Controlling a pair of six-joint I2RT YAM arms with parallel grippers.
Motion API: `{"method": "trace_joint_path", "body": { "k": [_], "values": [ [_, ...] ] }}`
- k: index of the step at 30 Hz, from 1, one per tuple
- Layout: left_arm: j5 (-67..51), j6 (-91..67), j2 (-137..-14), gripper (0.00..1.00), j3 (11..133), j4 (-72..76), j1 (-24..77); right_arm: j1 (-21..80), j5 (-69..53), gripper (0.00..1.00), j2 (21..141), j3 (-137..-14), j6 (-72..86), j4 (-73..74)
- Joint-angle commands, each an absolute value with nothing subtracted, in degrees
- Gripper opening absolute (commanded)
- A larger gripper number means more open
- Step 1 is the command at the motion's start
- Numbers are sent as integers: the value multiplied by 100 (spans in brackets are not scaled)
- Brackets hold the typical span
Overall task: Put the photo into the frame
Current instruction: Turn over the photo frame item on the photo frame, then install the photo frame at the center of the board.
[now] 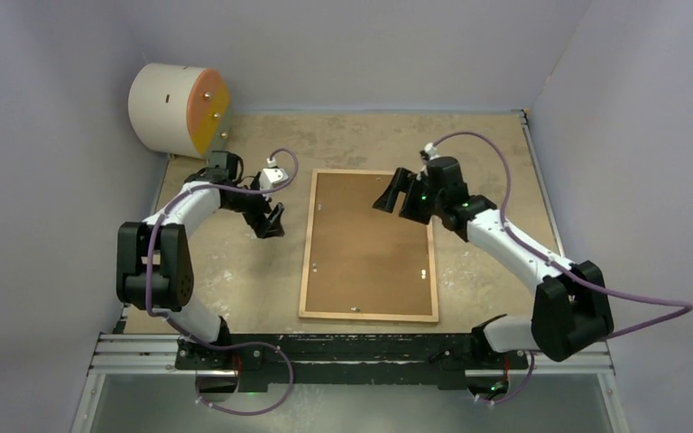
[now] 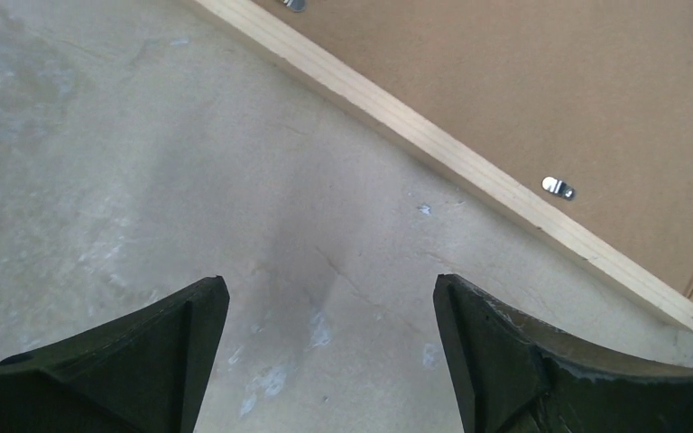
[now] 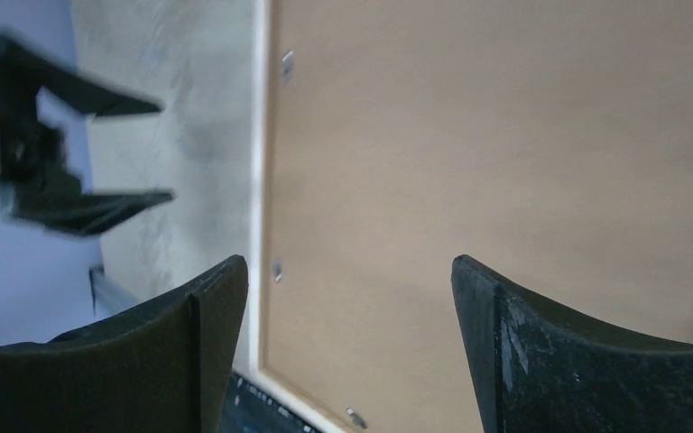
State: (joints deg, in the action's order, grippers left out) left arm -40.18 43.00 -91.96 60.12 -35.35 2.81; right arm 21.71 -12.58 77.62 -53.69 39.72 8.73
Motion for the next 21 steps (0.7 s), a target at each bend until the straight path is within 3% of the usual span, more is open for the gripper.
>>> {"method": "trace_joint_path", "body": {
  "k": [1, 5, 8, 10, 21],
  "values": [
    [-4761, 4316, -9498, 88, 6035, -3514, 423, 3098, -1488, 84, 7867, -5055, 4299, -105],
    [-4783, 4396, -9736, 87, 5878, -3270, 583, 3786, -1827, 78, 8218, -4600, 4374, -1112],
    [-4866, 4327, -9938, 85, 5924, -3191, 647, 4022, -2262, 63, 8545, -4335, 4456, -2061],
    [-4955, 4294, -10058, 84, 5977, -3199, 679, 4157, -2319, 59, 8809, -4375, 4371, -2283],
    [-5193, 4254, -10408, 76, 6100, -3240, 800, 4599, -2820, 54, 10164, -4893, 4089, -2851]
  ]
}}
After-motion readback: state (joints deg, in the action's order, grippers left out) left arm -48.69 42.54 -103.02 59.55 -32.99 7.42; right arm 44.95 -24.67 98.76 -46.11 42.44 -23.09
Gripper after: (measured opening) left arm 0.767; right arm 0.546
